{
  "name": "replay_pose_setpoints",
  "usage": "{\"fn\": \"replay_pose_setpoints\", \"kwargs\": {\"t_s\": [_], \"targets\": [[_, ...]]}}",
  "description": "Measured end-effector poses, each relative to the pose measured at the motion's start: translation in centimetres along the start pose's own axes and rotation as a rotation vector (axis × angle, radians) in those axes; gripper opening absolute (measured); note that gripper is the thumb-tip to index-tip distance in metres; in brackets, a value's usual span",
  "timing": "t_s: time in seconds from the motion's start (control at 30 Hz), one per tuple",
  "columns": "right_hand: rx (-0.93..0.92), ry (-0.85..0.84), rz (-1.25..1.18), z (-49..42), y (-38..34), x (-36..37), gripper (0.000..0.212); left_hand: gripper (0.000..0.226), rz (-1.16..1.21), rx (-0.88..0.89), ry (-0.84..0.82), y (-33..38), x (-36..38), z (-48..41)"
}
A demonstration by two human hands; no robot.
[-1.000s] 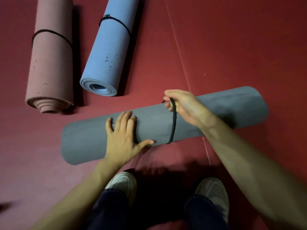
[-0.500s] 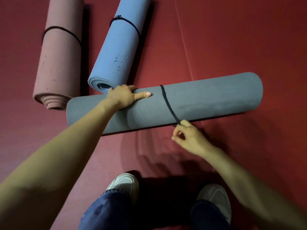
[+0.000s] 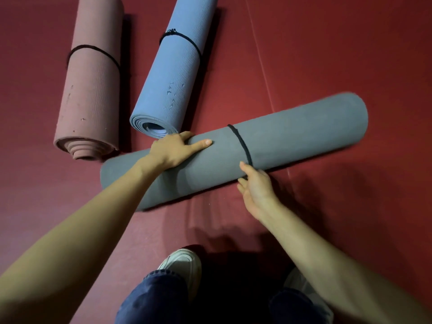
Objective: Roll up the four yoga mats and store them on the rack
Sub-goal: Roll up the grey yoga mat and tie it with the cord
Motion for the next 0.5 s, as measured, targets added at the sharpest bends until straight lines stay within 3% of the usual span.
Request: {"fn": "replay_pose_setpoints", "kwargs": {"t_s": [0.13, 0.23, 0.33, 0.4, 0.5], "targets": [[-0.185, -0.009, 0.069, -1.7, -4.0, 0.3, 0.052, 0.067, 0.244, 0.138, 0.205, -2.0, -0.2, 3.0], [-0.115, -0.025, 0.210, -2.8, -5.2, 1.8, 0.054, 0.077, 0.356, 0.178, 0.190, -3.0, 0.5, 4.7], [-0.100, -0.034, 0.503, -1.9, -2.0, 4.6, 0.077, 0.085, 0.525, 0.073, 0.069, -4.0, 1.4, 6.5], [-0.144, 0.028, 0.537, -1.7, 0.3, 5.0, 0.092, 0.102, 0.679, 0.001, -0.046, -4.5, 2.3, 7.8], [0.013, 0.069, 0.457, -0.9, 3.3, 3.5, 0.075, 0.120, 0.853, 0.023, -0.200, -4.2, 3.9, 9.2]]}}
Point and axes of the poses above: each hand's wrist, its own z-axis away from the middle knuckle, its own x-axis out of the palm, y = z × x, the point moved 3 cm from there along -z, towards the middle knuckle, and after that the axes turned 15 degrees about x, right-handed, at the moved point
